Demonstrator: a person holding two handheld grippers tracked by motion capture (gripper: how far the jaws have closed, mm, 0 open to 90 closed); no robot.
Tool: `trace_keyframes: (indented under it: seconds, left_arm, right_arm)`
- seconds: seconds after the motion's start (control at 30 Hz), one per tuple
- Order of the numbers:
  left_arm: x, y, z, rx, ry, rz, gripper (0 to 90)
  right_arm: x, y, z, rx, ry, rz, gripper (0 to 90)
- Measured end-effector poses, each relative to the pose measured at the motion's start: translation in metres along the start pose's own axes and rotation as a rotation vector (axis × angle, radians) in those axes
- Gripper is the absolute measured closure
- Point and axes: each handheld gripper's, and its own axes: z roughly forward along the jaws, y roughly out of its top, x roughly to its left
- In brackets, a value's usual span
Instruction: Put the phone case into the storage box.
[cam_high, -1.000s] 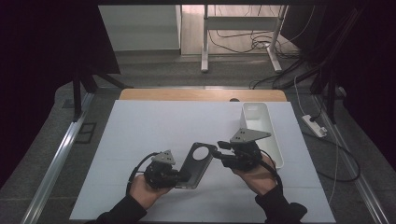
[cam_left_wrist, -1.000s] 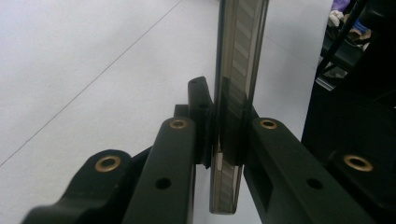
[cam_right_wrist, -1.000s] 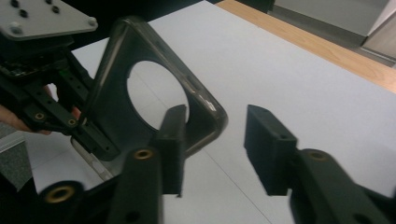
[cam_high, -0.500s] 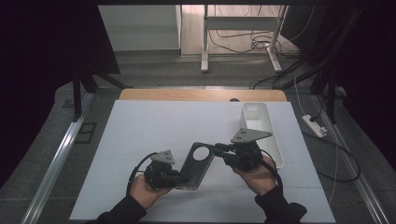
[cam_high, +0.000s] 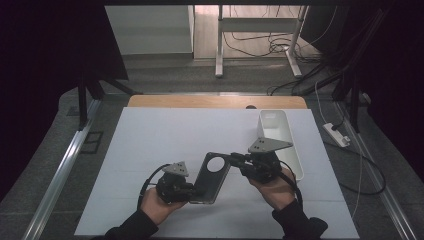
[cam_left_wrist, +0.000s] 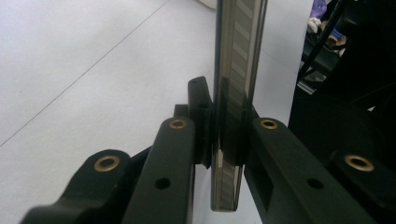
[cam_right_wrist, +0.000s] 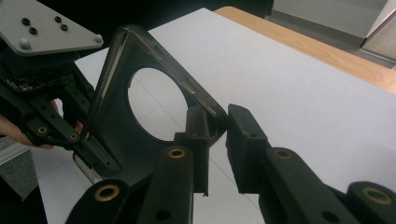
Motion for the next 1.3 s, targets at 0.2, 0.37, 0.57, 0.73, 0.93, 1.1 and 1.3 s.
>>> trace_keyframes:
  seconds: [0.2,0.37,0.57,0.73,0.93,1.1,1.3]
  left_arm:
    - [0.000,0.000,0.001,-0.009,-0.007,0.007,82.5]
    - [0.000,0.000,0.004,-0.013,-0.015,0.019,73.6]
    - [-0.001,0.001,0.002,-0.044,-0.005,0.022,51.8]
    - [-0.002,0.002,-0.003,-0.071,0.044,0.032,26.0]
    - [-0.003,0.000,-0.015,-0.107,0.065,0.054,13.2]
    - [-0.001,-0.005,-0.020,-0.116,0.104,0.049,8.3]
    - [0.000,-0.016,-0.030,-0.097,0.169,0.045,5.4]
  right_arm:
    - [0.001,0.001,-0.001,-0.009,-0.011,-0.002,78.3]
    - [0.003,0.001,0.000,0.001,-0.009,-0.004,78.4]
    - [0.003,0.001,0.000,0.006,-0.010,-0.007,78.4]
    - [0.001,0.000,0.000,0.014,-0.010,-0.008,78.4]
    - [-0.001,-0.001,0.001,0.029,-0.018,-0.011,78.4]
    - [-0.005,-0.001,0.001,0.037,-0.031,-0.011,78.4]
    - [-0.011,-0.003,-0.001,0.050,-0.048,-0.009,78.3]
